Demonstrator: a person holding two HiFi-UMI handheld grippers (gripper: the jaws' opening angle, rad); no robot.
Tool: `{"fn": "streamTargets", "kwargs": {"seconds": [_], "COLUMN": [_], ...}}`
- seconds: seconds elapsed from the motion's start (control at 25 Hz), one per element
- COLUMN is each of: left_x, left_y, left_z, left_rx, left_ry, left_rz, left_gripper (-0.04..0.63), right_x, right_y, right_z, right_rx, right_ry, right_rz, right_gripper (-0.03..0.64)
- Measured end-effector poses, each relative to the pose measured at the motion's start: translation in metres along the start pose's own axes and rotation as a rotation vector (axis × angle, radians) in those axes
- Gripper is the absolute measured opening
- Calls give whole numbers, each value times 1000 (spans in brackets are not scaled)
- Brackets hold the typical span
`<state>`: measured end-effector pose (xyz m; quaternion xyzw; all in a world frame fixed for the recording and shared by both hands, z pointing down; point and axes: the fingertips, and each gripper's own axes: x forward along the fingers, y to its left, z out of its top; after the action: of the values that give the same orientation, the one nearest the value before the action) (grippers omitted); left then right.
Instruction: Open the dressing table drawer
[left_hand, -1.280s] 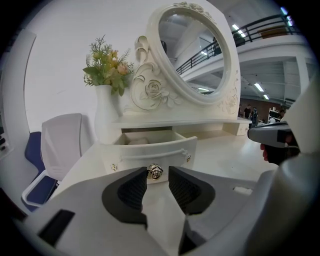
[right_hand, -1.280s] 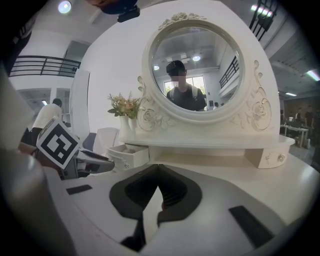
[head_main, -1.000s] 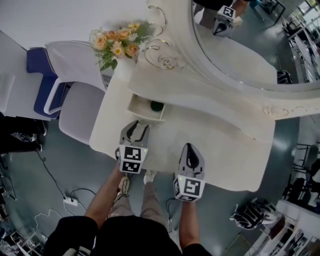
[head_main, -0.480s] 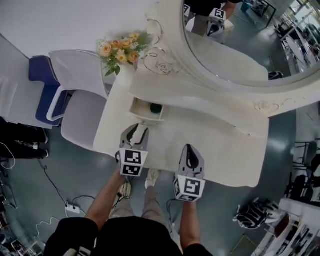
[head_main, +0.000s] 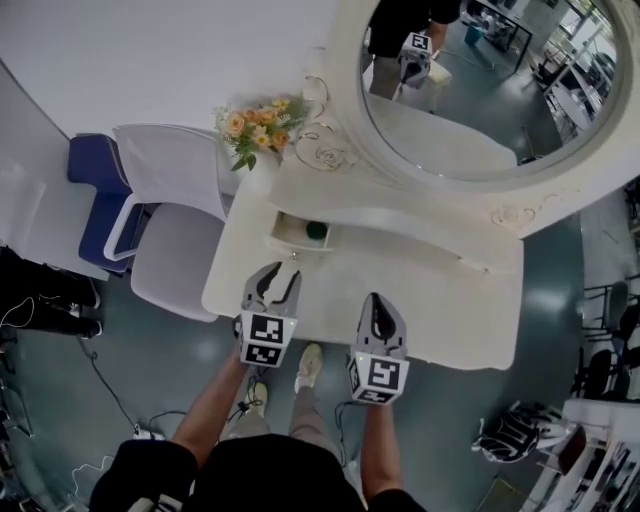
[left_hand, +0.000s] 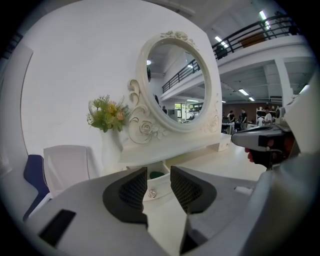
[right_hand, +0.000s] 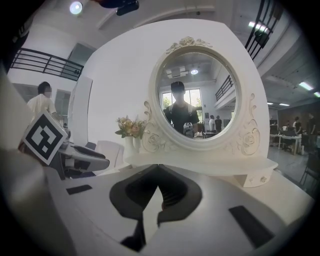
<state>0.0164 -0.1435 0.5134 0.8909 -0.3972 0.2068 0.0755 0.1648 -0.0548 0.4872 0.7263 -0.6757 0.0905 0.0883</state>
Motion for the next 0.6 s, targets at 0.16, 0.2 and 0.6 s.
{"fn": "streamTargets", "kwargs": {"seconds": [0.16, 0.2, 0.6], "left_x": [-26, -33, -92], "left_y": [0, 0, 7], "left_z": [14, 18, 44], "left_rx": [3, 3, 32], "left_ry": [-27, -34, -108], "left_rz": [-24, -30, -61], "left_gripper": [143, 141, 104], "right_x": [-14, -17, -53], "right_y": [12, 15, 48], "right_z": [15, 19, 46], "right_rx": [-3, -6, -39], "right_ry": [-15, -19, -62], "right_rz": [-10, -12, -33], "right_gripper": [0, 0, 0]}}
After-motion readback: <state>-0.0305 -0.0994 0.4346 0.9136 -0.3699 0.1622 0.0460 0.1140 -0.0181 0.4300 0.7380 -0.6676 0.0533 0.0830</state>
